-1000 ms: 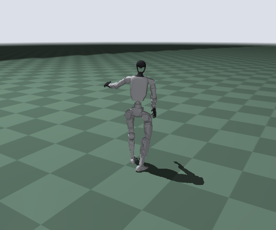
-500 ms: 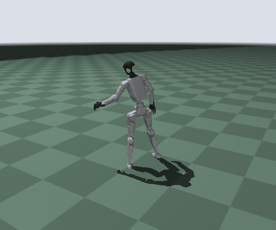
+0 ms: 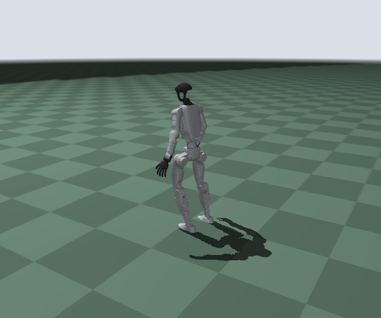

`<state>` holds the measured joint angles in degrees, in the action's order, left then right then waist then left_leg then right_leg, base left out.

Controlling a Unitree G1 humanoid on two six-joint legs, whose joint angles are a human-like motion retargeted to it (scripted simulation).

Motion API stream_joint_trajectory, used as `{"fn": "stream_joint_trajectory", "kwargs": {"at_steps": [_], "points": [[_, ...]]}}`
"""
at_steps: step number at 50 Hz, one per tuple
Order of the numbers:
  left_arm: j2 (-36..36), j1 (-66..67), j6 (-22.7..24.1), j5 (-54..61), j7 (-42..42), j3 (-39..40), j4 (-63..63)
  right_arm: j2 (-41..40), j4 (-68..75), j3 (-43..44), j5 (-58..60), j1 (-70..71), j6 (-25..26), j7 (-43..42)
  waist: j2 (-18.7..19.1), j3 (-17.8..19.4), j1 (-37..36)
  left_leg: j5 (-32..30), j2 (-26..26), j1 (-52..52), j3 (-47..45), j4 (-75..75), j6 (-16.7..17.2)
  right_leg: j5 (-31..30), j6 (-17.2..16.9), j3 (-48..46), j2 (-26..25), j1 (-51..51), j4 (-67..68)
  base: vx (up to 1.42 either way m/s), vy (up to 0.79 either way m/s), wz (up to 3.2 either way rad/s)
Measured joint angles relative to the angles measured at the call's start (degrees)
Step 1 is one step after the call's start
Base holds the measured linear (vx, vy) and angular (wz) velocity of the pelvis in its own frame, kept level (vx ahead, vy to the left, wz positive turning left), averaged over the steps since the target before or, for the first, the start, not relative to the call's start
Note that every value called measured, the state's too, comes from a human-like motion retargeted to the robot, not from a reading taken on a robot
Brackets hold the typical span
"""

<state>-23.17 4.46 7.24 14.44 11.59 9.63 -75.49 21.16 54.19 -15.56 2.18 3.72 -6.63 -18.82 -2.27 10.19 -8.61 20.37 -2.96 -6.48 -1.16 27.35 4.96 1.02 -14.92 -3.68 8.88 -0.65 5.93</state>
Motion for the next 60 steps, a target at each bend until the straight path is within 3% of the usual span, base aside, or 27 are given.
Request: {"fn": "stream_joint_trajectory", "kwargs": {"at_steps": [5,10,17,23,29,35,40,43,47,52,60], "points": [[2.9,0.1,-2.3,-6.2,0.1,-1.5,-2.1,-0.6,0.4,0.1,0.1,-1.6,-0.5,0.6,1.4,-1.0,-1.5,-4.4,-3.9,2.8,3.3,-13.4,0.7,0.0,0.4,-2.5,-3.8,1.1,-1.4,0.05,-0.18,0.28],[3.0,-2.0,-3.1,-11.9,-0.6,-5.2,-1.3,-2.1,1.0,-2.0,2.0,-4.3,-0.7,1.2,-0.2,-1.0,-1.2,-8.2,-2.8,3.9,9.5,-17.0,1.4,1.5,1.4,-5.6,-5.6,1.1,0.8,0.02,-0.18,0.69],[0.7,-4.9,-2.2,-16.2,1.6,-8.7,3.7,-4.6,1.6,-4.8,5.5,-8.0,-0.7,0.8,-1.5,-0.9,0.7,-10.3,0.8,5.7,14.5,-20.6,3.1,5.9,2.4,4.1,-8.5,-3.1,11.7,-0.01,-0.16,0.59],[-1.2,-8.1,-2.6,-17.1,1.6,-11.2,7.1,-4.2,3.2,-6.0,6.0,-8.6,0.9,1.9,-0.9,-1.1,1.7,-10.4,3.3,5.9,16.0,-21.2,3.8,7.4,4.4,2.7,-2.4,-4.3,13.9,0.00,-0.18,0.19],[-3.0,-10.6,-2.1,-15.6,3.4,-12.8,7.0,-2.7,3.4,-4.8,4.8,-8.4,1.6,1.7,-0.2,-1.4,3.1,-9.9,5.0,5.9,15.6,-21.2,4.7,6.1,2.8,3.6,3.5,-3.2,7.5,0.01,-0.24,-0.09],[-4.0,-13.0,-2.8,-14.1,5.5,-14.2,3.4,-0.6,1.6,-2.4,3.3,-10.1,1.6,0.4,0.9,-2.1,4.3,-9.6,7.5,5.1,12.7,-21.1,5.8,1.8,1.9,-16.2,10.2,-2.2,4.1,0.01,-0.34,-0.40],[-3.5,-15.7,-3.3,-14.3,6.6,-14.2,0.5,0.6,1.8,0.8,1.8,-12.5,2.0,0.5,2.0,-2.2,7.0,-9.9,9.5,4.0,12.3,-20.5,6.1,-2.8,1.1,-23.4,9.6,-0.2,-0.4,0.03,-0.44,-0.22],[-2.2,-15.6,-3.6,-14.6,7.0,-13.1,0.8,1.0,3.1,2.9,1.0,-13.8,1.9,0.9,3.2,-1.8,8.7,-10.7,11.3,4.3,10.4,-19.7,5.5,-1.1,1.4,-21.7,7.8,-0.4,0.1,0.05,-0.44,-0.31],[0.8,-14.4,-3.9,-15.0,5.6,-12.4,2.8,1.7,4.7,5.4,0.3,-14.6,2.1,2.5,4.2,-1.2,10.8,-10.0,13.1,4.2,1.2,-15.7,4.6,1.0,2.0,-19.1,6.0,-1.8,3.0,0.06,-0.39,-0.48],[4.7,-12.6,-3.8,-17.9,1.9,-13.9,5.5,2.5,4.5,7.3,-0.1,-14.8,1.8,5.2,4.0,-1.0,11.4,-5.8,9.1,4.6,-4.9,-10.0,4.0,1.4,2.0,-14.6,4.0,-2.2,3.3,0.08,-0.30,-0.86],[8.5,-10.0,-3.5,-21.9,-1.9,-16.7,7.6,2.9,1.6,6.0,0.0,-12.0,0.7,6.8,4.0,-0.5,8.3,-4.4,-1.4,3.2,4.9,-9.4,0.8,0.6,2.3,-2.5,-1.6,-1.0,0.6,0.10,-0.19,-1.38]]}}
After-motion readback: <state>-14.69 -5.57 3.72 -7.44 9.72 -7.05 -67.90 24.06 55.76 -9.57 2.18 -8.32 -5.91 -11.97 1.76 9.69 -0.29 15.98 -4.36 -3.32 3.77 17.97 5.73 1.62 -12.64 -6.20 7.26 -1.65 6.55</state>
